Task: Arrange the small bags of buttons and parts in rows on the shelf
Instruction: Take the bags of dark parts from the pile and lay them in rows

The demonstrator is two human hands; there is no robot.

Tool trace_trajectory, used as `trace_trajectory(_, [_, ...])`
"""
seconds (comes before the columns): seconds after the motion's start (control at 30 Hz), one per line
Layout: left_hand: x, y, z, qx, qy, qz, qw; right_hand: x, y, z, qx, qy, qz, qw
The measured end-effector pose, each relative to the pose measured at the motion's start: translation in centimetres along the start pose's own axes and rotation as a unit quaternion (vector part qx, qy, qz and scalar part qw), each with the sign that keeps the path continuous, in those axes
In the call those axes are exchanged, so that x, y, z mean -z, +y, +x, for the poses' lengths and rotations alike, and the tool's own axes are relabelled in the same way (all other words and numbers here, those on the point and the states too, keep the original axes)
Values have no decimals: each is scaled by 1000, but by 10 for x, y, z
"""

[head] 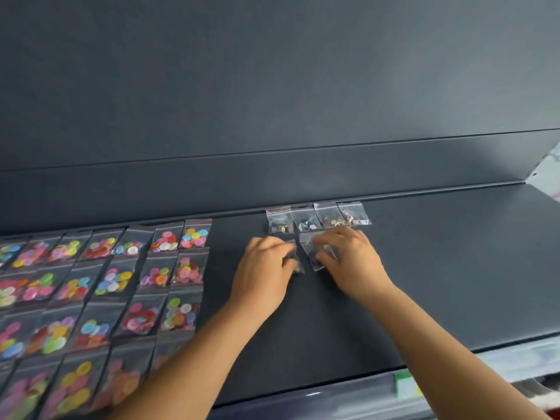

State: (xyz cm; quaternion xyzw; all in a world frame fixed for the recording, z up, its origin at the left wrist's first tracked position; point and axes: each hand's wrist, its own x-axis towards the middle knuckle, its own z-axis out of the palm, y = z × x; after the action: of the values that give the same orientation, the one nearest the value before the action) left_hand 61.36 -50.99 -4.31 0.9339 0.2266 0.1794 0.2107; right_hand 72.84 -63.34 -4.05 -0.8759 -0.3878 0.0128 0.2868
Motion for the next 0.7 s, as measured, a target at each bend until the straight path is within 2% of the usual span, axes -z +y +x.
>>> trace_trajectory(0.1, [-5, 2, -5, -14, -25, 16, 999, -2, 3, -2, 10, -45, -22, 999])
trace_trajectory(0.33, [-8, 2, 5, -10, -29, 39, 999, -7, 1, 8, 15, -43, -102, 994])
trace_trajectory(0.5, [-9, 4, 11, -20, -22, 42, 999, -3, -4, 8, 28, -5, -78, 997])
trace_trajectory(0.7, [-10, 3, 9, -13, -31, 33, 999, -2, -2, 9, 43, -47, -77, 995])
